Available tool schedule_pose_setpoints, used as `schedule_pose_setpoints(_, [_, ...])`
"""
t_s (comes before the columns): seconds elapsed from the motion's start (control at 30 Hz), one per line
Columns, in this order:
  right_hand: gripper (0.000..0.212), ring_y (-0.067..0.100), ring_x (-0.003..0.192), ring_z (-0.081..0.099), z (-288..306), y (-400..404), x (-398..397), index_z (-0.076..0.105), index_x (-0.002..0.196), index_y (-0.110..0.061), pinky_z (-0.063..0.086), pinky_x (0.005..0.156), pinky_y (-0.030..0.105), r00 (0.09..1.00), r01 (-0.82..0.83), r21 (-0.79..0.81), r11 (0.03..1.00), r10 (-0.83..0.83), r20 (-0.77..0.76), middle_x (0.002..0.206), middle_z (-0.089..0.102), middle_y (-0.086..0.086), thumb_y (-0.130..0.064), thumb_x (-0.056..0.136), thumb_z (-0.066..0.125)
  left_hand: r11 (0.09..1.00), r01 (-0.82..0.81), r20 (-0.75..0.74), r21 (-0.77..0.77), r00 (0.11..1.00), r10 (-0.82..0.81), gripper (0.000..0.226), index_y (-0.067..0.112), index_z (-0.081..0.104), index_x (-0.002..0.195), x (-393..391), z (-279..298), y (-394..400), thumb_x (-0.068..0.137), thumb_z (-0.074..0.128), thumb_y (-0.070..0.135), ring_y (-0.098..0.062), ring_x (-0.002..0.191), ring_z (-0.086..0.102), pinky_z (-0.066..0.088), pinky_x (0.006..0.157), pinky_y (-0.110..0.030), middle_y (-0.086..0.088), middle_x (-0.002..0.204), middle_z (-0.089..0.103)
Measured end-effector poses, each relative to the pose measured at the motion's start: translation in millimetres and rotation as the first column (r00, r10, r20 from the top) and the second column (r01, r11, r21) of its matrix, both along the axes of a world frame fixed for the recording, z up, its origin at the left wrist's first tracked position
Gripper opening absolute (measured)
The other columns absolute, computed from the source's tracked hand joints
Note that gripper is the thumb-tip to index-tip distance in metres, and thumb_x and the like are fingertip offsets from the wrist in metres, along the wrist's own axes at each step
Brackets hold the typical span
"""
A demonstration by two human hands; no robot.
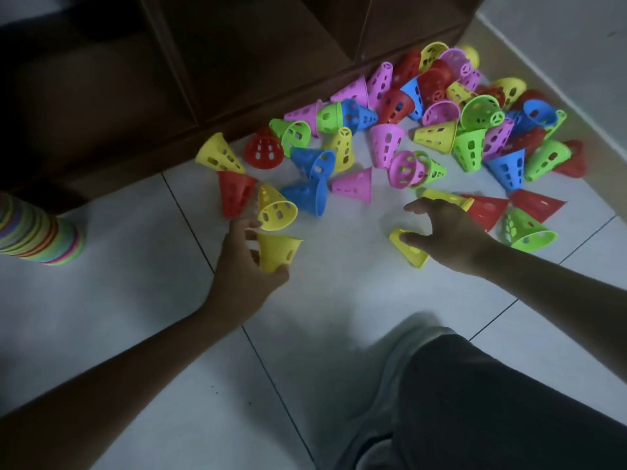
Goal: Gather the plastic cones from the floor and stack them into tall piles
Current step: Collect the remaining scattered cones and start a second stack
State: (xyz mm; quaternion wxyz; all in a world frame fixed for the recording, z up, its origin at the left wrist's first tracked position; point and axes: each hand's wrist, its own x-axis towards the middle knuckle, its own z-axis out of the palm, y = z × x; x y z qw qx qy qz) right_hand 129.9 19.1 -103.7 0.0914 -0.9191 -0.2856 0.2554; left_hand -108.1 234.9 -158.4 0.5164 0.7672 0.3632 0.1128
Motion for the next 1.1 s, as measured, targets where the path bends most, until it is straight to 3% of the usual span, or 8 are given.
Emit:
schedule_pose_setpoints(0.1, [0.062, 0.033, 0.137, 0.039, -16.2, -12.9, -0.4, 0.046, 0.145, -0.019, 0.035, 0.109, 0.04, 0.998, 0.06, -0.029, 0.998, -0.059, 0.025, 0.143, 0.052, 0.011, -0.037, 0.091, 0.069, 0.998, -0.028, -0.087, -0.064, 0.996, 0.022, 0.067, 0.027, 0.046, 0.126, 21.7, -0.8, -19.3, 0.073, 0.084, 0.015, -0.009, 0.083, 0.068, 0.054, 0.07, -0.025, 0.004, 0.101, 0.067])
schedule_pose_setpoints(0.23, [0.071, 0.035, 0.135, 0.04, -38.1, -20.4, -9.4, 0.041, 0.148, -0.016, 0.036, 0.11, 0.043, 0.993, 0.121, -0.039, 0.992, -0.121, 0.0, 0.144, 0.05, 0.013, -0.042, 0.089, 0.072, 0.989, 0.015, -0.163, -0.144, 0.986, -0.039, 0.065, 0.023, 0.044, 0.128, 43.0, -7.3, -35.1, 0.076, 0.082, 0.017, -0.017, 0.088, 0.069, 0.059, 0.074, -0.037, 0.001, 0.106, 0.069])
schedule_pose_setpoints(0.37, [0.071, 0.036, 0.127, 0.042, -54.8, -27.1, -16.3, 0.042, 0.145, -0.012, 0.039, 0.104, 0.044, 0.993, 0.121, -0.048, 0.992, -0.12, 0.021, 0.138, 0.051, 0.016, -0.04, 0.088, 0.073, 0.99, 0.143, -0.231, 0.008, 0.963, -0.138, 0.046, 0.017, 0.056, 0.116, 58.7, -3.3, -43.1, 0.077, 0.08, 0.02, -0.02, 0.094, 0.067, 0.055, 0.082, -0.038, 0.005, 0.102, 0.07])
schedule_pose_setpoints(0.5, [0.058, 0.036, 0.117, 0.05, -61.5, -31.6, -17.6, 0.054, 0.136, -0.009, 0.043, 0.098, 0.041, 0.984, 0.157, 0.099, 0.983, -0.164, 0.066, 0.127, 0.059, 0.016, -0.034, 0.087, 0.074, 0.941, 0.249, -0.203, 0.23, 0.958, -0.204, 0.035, 0.015, 0.065, 0.106, 74.5, 1.1, -45.0, 0.073, 0.078, 0.016, -0.022, 0.095, 0.062, 0.051, 0.082, -0.039, -0.001, 0.104, 0.066])
schedule_pose_setpoints(0.7, [0.04, -0.007, 0.084, 0.06, -42.8, -22.2, -25.6, 0.051, 0.126, -0.027, 0.04, 0.066, 0.014, 0.879, 0.476, 0.415, 0.776, -0.436, -0.192, 0.102, 0.061, -0.012, -0.037, 0.091, 0.07, 0.906, 0.276, -0.117, 0.321, 0.961, -0.251, 0.035, 0.013, 0.065, 0.105, 97.3, 7.9, -48.7, 0.074, 0.081, 0.014, -0.023, 0.093, 0.057, 0.048, 0.081, -0.038, -0.004, 0.101, 0.06])
schedule_pose_setpoints(0.83, [0.042, 0.006, 0.1, 0.062, -32.0, -14.7, -30.9, 0.045, 0.126, -0.028, 0.048, 0.083, 0.027, 0.827, 0.562, 0.564, 0.605, -0.431, -0.361, 0.105, 0.061, -0.018, -0.037, 0.093, 0.069, 0.894, 0.32, -0.087, 0.314, 0.947, -0.309, 0.036, 0.015, 0.062, 0.109, 102.7, 7.9, -55.6, 0.078, 0.08, 0.014, -0.019, 0.095, 0.056, 0.048, 0.083, -0.035, -0.001, 0.106, 0.062])
schedule_pose_setpoints(0.93, [0.044, -0.001, 0.099, 0.064, -23.4, -6.9, -41.4, 0.041, 0.129, -0.025, 0.052, 0.084, 0.02, 0.805, 0.593, 0.625, 0.508, -0.348, -0.48, 0.098, 0.067, -0.025, -0.026, 0.094, 0.068, 0.89, 0.338, -0.055, 0.305, 0.939, -0.338, 0.033, 0.017, 0.063, 0.11, 98.9, 6.9, -59.1, 0.081, 0.077, 0.014, -0.016, 0.095, 0.054, 0.049, 0.084, -0.033, 0.003, 0.106, 0.062])
schedule_pose_setpoints(1.1, [0.051, 0.005, 0.105, 0.064, -18.5, -5.4, -56.1, 0.039, 0.129, -0.017, 0.054, 0.082, 0.023, 0.862, 0.502, 0.67, 0.547, -0.256, -0.437, 0.104, 0.064, -0.016, -0.022, 0.091, 0.072, 0.922, 0.28, -0.041, 0.267, 0.959, -0.279, 0.028, 0.015, 0.067, 0.108, 77.8, 4.1, -54.5, 0.083, 0.078, 0.016, -0.014, 0.097, 0.057, 0.051, 0.087, -0.041, 0.007, 0.104, 0.066])
